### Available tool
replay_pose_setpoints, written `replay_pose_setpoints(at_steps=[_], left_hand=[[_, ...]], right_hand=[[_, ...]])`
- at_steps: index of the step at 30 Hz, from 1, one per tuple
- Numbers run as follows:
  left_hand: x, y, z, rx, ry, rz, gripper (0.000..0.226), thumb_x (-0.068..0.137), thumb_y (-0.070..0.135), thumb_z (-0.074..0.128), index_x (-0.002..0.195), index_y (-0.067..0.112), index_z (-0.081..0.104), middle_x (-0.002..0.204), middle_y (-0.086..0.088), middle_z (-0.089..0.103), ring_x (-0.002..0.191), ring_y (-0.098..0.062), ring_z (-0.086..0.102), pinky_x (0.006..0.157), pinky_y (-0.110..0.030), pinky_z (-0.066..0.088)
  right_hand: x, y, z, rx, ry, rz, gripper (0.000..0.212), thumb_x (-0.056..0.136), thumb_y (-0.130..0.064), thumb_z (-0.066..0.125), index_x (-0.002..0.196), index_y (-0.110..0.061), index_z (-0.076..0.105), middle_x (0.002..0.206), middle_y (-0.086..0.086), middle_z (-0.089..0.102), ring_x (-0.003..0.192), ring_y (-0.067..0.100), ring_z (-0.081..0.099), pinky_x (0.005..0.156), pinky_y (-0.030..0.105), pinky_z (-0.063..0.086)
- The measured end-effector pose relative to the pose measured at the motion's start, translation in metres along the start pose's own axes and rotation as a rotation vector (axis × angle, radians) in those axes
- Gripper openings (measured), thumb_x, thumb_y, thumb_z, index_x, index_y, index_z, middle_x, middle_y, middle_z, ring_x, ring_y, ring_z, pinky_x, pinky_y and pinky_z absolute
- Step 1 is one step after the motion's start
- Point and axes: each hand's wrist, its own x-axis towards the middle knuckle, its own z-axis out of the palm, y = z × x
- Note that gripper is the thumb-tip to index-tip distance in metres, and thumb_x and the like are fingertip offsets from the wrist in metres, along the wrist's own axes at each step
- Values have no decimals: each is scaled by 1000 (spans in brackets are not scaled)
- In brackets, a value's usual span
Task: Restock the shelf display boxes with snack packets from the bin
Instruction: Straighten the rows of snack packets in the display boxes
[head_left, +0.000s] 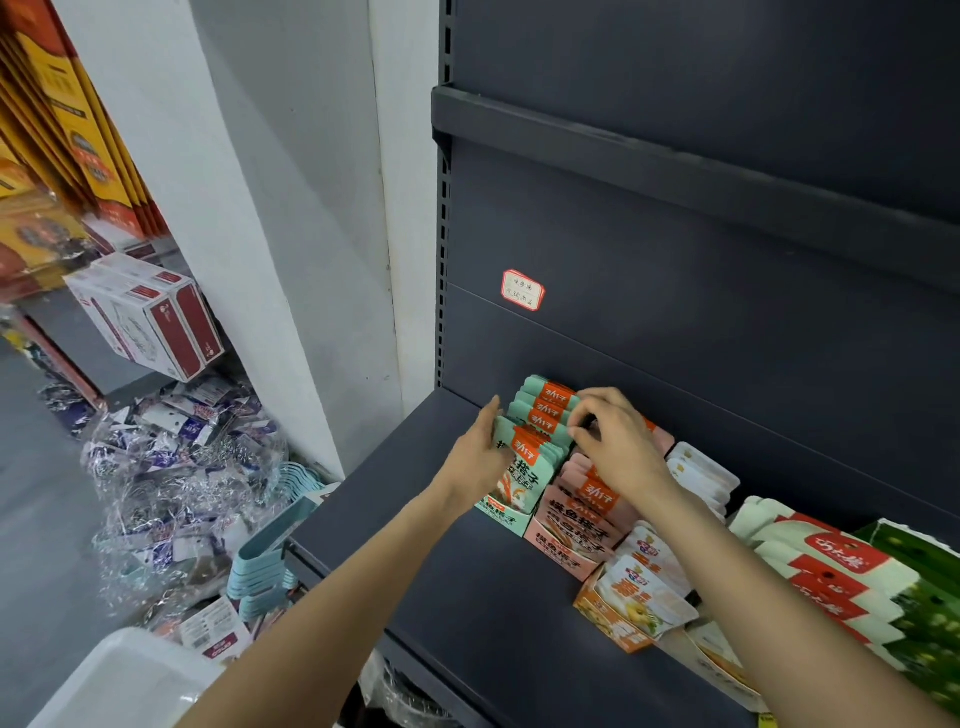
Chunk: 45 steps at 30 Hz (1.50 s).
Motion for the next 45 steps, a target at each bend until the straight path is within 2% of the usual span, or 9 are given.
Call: replay_pose_setpoints(at_steps=[3,10,13,16,24,28,34,41,45], left_hand=[[4,2,2,-194,38,-55,42,97,22,42,138,22,35,113,-2,66,93,-17,68,90,-38,54],[20,18,2,-32,228,-23,49,94,37,53,136,15,42,106,-4,68,86,-13,68,76,-27,56],[27,24,4,7,262,-23,50,93,38,55,135,12,46,109,-6,68,91,-15,67,82,-30,55],[28,31,12,14,217,-1,46,94,32,54,135,14,45,113,-3,65,82,-8,62,62,-10,47],[25,27,16,27,215,44,49,97,28,50,143,20,36,127,-2,59,83,-5,61,57,-6,44],[24,27,15,57,304,0,49,95,32,53,139,15,43,124,-6,61,93,-15,65,76,-24,55],[24,29,12,74,214,-25,52,95,35,51,142,17,39,135,-5,54,114,-21,58,100,-35,46],[15,4,-1,-89,69,-13,45,100,33,38,145,30,29,137,-5,51,121,-23,54,104,-42,43],[16,11,-4,135,-16,63,51,99,19,41,145,35,26,147,-1,38,128,-23,46,105,-39,42]], right_hand=[[2,1,-2,9,-20,-5,9,91,-15,59,100,-15,60,128,-1,46,122,13,45,96,19,34],[2,0,-2,-38,-98,22,49,97,-27,49,143,-15,38,151,-1,28,138,16,30,112,35,31],[1,-2,0,-49,-131,45,52,100,-35,40,147,-15,31,157,-3,18,144,15,18,114,34,22],[0,-3,1,-56,-173,47,55,100,-37,39,149,-16,25,159,-5,9,145,16,11,114,34,21],[3,1,-3,-136,-216,13,57,100,-28,43,150,-14,20,159,-7,6,145,16,10,117,35,20],[9,-1,-7,-166,-198,-7,54,99,-29,44,148,-13,26,158,-4,15,144,17,15,115,32,17],[-1,-5,-5,-103,-195,60,71,93,-49,48,150,-16,21,159,0,11,145,21,12,115,40,21],[-4,-6,2,-142,-160,80,76,90,-43,58,150,-13,21,159,-1,7,146,20,11,113,42,27],[-8,-4,2,-153,-162,84,74,92,-43,54,150,-14,20,159,0,7,146,21,9,113,43,27]])
